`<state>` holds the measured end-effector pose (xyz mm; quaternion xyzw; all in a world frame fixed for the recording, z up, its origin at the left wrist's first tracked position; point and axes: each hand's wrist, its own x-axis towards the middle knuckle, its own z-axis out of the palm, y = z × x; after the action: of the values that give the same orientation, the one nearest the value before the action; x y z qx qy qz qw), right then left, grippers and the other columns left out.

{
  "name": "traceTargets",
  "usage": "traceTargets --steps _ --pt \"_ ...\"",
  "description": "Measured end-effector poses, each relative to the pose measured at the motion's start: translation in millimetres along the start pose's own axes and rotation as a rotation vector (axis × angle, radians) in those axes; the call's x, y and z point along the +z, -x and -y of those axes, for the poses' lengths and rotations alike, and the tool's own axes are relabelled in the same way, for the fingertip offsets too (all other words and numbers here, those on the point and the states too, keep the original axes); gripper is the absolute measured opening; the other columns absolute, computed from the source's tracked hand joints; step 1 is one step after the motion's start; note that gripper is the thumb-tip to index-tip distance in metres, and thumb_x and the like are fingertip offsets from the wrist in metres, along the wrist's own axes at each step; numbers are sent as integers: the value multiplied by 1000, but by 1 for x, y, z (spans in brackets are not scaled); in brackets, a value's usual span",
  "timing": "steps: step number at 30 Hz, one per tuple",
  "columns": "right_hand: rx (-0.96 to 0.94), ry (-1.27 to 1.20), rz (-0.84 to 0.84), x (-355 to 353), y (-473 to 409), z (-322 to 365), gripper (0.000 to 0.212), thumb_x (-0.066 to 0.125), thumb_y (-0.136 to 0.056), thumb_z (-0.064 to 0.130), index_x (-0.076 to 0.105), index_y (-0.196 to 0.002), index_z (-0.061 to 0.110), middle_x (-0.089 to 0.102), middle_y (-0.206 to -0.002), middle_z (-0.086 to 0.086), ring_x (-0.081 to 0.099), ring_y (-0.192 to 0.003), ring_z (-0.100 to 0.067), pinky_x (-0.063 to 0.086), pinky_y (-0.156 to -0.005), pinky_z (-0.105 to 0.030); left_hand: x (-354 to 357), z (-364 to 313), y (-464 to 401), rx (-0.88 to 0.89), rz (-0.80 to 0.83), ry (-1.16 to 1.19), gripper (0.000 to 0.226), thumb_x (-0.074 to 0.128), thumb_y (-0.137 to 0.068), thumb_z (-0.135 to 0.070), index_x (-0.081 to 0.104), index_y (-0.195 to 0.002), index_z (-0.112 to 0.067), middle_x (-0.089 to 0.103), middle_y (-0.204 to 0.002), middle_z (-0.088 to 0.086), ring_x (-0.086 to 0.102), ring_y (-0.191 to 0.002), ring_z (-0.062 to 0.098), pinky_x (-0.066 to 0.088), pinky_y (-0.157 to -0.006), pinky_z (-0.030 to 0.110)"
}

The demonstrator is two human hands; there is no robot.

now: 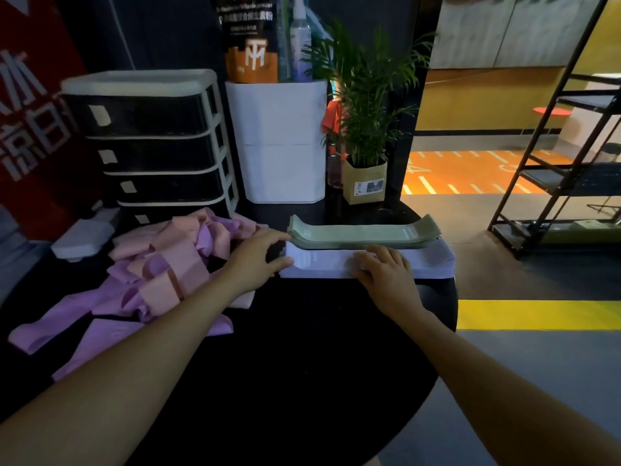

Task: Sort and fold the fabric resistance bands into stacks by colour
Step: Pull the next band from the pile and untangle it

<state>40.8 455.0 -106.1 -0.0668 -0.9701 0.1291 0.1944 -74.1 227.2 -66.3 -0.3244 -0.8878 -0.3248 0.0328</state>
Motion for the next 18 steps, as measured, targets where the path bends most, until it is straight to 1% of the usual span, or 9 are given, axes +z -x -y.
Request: traceTargets --steps 1,4,6,9,11,13,15,17,18 --pt "4 2 10 -1 -1 4 31 49 -95 36 54 -124 26 49 -129 -1 40 -124 -24 27 -104 -36 -6 0 4 -2 -11 -4 39 69 -84 -20 59 -121 -14 51 -131 6 51 -115 14 41 -90 21" --pt "-7 -26 45 -6 -6 29 36 48 -95 36 51 -129 26 44 -134 1 36 -126 -21 25 -105 -34 -23 7 19 31 -64 -54 32 67 -84 -15 62 -115 -10 56 -123 5 51 -114 15 33 -92 17" --pt "-42 -67 61 -9 -9 52 37 50 -95 33 51 -130 23 43 -134 -1 37 -126 -21 28 -103 -35 -36 12 34 8 -93 -66 29 66 -84 -14 64 -113 -11 59 -116 1 53 -106 11 36 -89 20" --pt "-105 -147 62 -7 -11 89 35 53 -93 27 55 -126 16 48 -128 -6 42 -120 -26 33 -97 -38 -54 25 58 -38 -137 -96 21 66 -84 -18 67 -104 -15 62 -106 1 58 -97 16 43 -86 28" --pt "-144 -210 68 -1 -11 112 32 56 -91 24 59 -121 13 53 -121 -9 46 -114 -29 36 -92 -38 -65 33 74 -61 -151 -131 23 66 -82 -21 68 -105 -15 60 -104 2 56 -95 15 41 -85 26" --pt "-177 -256 97 7 -10 132 31 59 -89 24 61 -118 13 56 -116 -10 49 -110 -31 40 -92 -39 -75 40 89 -114 -177 -146 23 67 -81 -26 68 -103 -18 58 -101 -4 54 -89 12 42 -83 26" --pt "-195 -265 143 13 -9 149 34 60 -88 21 60 -120 12 55 -117 -12 49 -111 -32 41 -94 -39 -82 45 104 -161 -184 -145 30 65 -78 -39 68 -99 -18 56 -94 -7 56 -83 15 46 -78 29" --pt "-209 -258 181 19 -8 164 36 59 -88 21 58 -123 13 53 -119 -12 49 -112 -32 40 -95 -37 -88 50 116 -187 -165 -100 45 57 -72 -50 68 -99 -15 59 -94 -1 60 -85 18 47 -76 30" --pt "-219 -256 194 22 -7 171 37 58 -88 22 58 -124 17 52 -120 -12 49 -111 -32 41 -94 -37 -89 53 121 -189 -156 -92 45 55 -73 -47 67 -100 -13 61 -98 2 60 -87 19 46 -75 29"
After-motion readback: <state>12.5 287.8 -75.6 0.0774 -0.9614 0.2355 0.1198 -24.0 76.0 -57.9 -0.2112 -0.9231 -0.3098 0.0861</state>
